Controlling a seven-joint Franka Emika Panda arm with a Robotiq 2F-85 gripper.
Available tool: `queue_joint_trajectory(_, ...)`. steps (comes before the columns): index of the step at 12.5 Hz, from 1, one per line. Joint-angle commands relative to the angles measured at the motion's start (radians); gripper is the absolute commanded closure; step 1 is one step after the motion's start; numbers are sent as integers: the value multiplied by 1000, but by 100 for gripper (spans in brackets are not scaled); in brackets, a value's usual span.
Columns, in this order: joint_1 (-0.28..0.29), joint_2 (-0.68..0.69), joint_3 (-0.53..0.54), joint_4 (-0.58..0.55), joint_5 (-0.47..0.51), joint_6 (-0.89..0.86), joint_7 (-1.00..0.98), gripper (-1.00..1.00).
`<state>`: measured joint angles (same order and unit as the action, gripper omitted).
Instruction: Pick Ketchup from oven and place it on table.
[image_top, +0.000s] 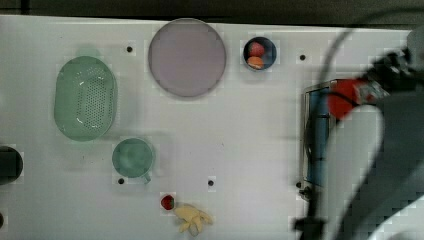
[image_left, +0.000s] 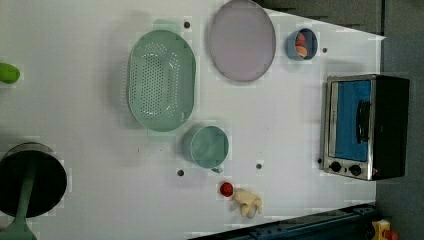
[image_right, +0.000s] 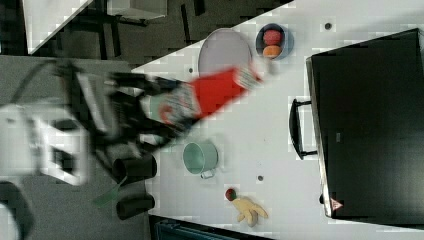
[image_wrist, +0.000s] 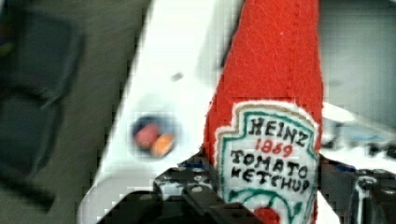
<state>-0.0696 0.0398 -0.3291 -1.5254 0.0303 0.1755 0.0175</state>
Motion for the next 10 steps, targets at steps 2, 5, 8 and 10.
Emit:
queue_joint_trajectory(2, 118, 29, 184, -79, -17, -80, 26, -29)
queue_joint_trajectory(5, 124, 28, 263, -189, -17, -74, 27, -29)
queue_joint_trajectory(8, 124, 28, 272, -359, -17, 54, 27, -29)
queue_joint_trajectory(10, 121, 30, 261, -488, -17, 191, 27, -29)
